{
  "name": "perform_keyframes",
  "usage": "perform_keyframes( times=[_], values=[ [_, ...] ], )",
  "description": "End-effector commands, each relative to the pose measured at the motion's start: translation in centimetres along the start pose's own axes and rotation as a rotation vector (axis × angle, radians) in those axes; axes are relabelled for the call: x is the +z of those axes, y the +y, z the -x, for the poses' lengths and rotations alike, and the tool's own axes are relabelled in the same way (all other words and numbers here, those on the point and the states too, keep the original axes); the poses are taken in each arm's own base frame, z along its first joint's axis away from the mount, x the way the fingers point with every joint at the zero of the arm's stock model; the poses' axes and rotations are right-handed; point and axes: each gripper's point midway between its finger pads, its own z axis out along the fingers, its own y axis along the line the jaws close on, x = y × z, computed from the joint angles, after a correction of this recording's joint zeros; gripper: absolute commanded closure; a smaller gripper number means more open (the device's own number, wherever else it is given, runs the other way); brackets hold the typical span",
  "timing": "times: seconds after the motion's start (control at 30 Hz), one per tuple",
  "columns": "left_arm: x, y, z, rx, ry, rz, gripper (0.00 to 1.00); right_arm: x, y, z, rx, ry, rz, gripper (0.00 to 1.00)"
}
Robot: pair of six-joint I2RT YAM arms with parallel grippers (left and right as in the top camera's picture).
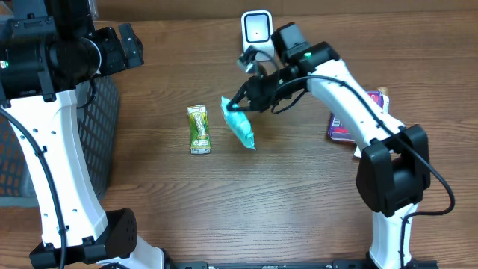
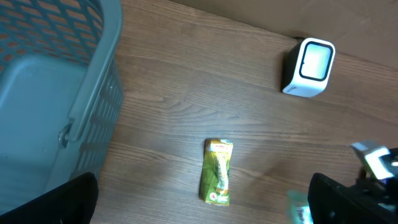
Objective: Scan the item barcode
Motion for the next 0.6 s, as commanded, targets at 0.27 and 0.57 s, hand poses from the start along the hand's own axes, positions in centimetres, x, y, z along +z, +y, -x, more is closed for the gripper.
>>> perform_keyframes(
  times=[0.27, 0.57],
  values=[
    [-0.2, -0.2, 0.4, 0.021, -0.016, -0.006, 0.00, 1.9, -2.7, -3.2, 0.047, 0.019, 0.098, 0.96],
    [-0.2, -0.2, 0.4, 0.021, -0.015, -0.006, 0.01, 3.5, -10.5, -6.0, 0.170, -0.011, -0.143, 0.96]
  ],
)
